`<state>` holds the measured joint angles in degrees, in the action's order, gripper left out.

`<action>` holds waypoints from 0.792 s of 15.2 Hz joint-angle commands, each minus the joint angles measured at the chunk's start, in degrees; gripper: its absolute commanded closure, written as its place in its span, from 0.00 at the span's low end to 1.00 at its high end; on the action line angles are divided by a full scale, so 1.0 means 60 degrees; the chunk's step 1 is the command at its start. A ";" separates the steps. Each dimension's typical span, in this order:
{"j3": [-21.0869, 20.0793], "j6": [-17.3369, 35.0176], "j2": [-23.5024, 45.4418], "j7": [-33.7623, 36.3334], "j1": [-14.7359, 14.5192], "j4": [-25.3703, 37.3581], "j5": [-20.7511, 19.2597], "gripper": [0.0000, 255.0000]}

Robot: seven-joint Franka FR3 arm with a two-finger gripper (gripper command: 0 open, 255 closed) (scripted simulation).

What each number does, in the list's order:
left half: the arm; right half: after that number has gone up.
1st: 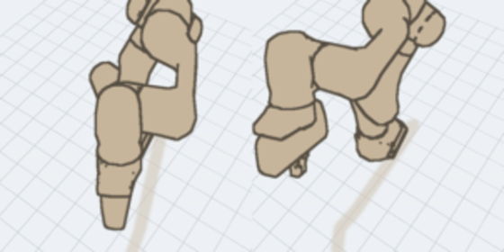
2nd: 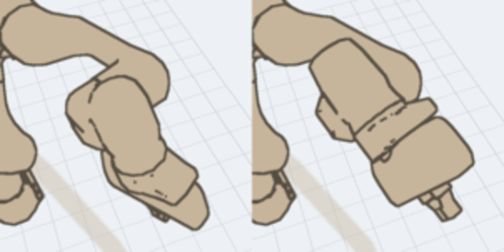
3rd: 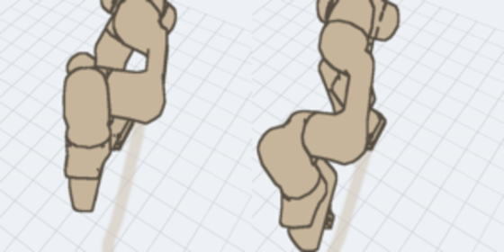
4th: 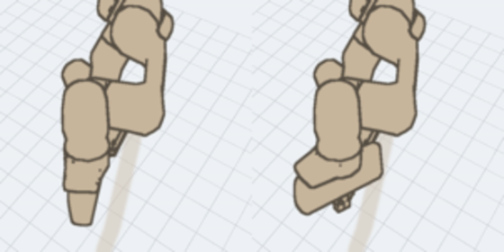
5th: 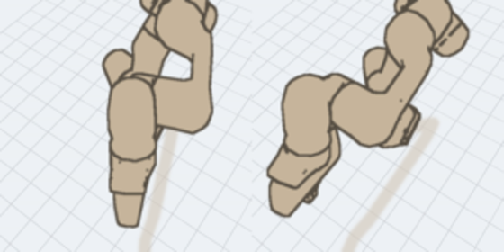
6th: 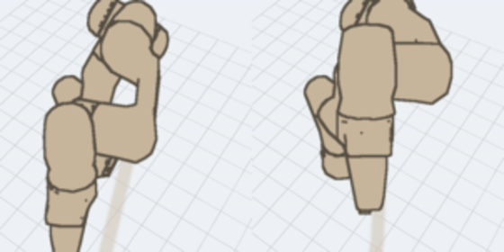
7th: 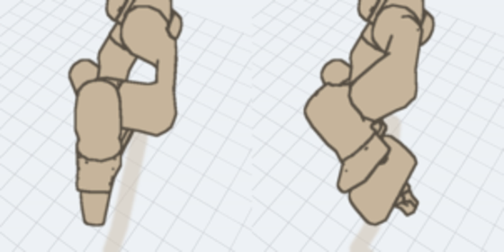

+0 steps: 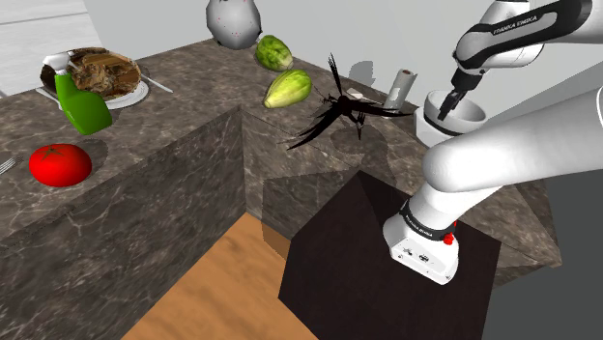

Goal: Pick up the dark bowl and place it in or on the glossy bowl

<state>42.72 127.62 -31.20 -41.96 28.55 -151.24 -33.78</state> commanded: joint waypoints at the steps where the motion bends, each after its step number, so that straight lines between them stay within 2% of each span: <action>1: 0.0003 0.0011 0.0004 0.0002 0.0000 -0.0007 -0.0003 0.00; 5: -0.0724 -0.1492 -0.0850 -0.0028 0.0070 0.0596 0.0323 0.00; 12: -0.0728 -0.1490 -0.0848 -0.0030 0.0074 0.0595 0.0326 0.00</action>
<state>38.36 118.70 -36.29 -42.14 28.99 -147.68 -31.83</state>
